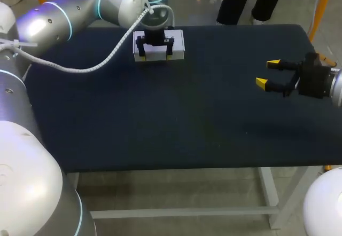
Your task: Assemble the packaging by folding the flat box into shape, placing the metal phone stand inside, and closing the box properly
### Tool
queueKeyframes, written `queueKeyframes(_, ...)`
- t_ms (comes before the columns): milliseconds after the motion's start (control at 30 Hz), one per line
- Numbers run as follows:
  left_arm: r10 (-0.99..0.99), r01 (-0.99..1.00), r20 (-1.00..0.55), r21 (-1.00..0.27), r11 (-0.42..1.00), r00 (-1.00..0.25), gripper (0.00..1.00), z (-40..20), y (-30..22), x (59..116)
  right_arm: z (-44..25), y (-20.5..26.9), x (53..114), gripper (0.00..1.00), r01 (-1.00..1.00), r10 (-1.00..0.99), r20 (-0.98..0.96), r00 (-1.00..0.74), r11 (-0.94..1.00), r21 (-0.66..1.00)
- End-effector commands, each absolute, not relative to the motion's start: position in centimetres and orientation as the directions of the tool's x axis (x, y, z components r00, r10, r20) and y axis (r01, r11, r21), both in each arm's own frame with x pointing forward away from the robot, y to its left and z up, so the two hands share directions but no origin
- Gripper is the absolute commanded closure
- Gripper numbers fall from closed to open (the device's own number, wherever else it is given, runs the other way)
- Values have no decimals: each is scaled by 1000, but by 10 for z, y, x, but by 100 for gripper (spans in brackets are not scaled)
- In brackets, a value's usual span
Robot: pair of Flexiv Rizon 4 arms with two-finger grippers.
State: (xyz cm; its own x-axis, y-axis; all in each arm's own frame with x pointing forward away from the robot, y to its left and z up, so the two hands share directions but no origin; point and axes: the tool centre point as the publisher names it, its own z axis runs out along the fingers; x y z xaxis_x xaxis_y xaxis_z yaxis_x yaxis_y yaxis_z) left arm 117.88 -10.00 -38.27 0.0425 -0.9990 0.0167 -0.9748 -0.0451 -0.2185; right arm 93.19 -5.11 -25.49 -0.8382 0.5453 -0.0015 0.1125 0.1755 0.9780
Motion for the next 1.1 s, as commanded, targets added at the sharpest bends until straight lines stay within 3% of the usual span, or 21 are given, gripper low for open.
queueKeyframes(33, -999, -969, 33, -245, -28, 20, 0, -377, -98, 1158, -255, -52, 931, 0, 108, 544, -3, -839, 171, 979)
queueKeyframes(600, -979, -858, 144, -511, 54, -147, 0, -324, -72, 1027, -255, -52, 931, 0, 108, 544, -3, -839, 171, 979)
queueKeyframes(1100, -944, -752, 179, -652, 97, -278, 0, -310, -36, 973, -255, -52, 931, 0, 108, 544, -3, -839, 171, 979)
